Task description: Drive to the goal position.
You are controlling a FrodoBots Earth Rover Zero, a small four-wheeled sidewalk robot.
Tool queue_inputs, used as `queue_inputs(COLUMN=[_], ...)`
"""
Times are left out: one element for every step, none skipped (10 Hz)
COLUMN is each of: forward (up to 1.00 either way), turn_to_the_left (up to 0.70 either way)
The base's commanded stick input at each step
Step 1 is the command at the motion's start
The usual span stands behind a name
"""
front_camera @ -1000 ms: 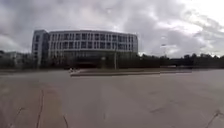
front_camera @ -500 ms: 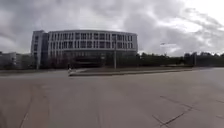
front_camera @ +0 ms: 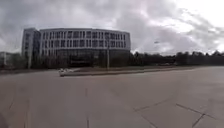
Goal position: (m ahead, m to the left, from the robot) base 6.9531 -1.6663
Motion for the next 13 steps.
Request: queue_inputs(forward=[0.7, 0.7, 0.7, 0.7, 0.7, 0.7, 0.7, 0.7, 0.7, 0.7, 0.7, 0.7, 0.7], turn_to_the_left=[0.0, 0.0, 0.0, 0.0, 0.0, 0.0, 0.0, 0.0, 0.0, 0.0, 0.0, 0.0, 0.0])
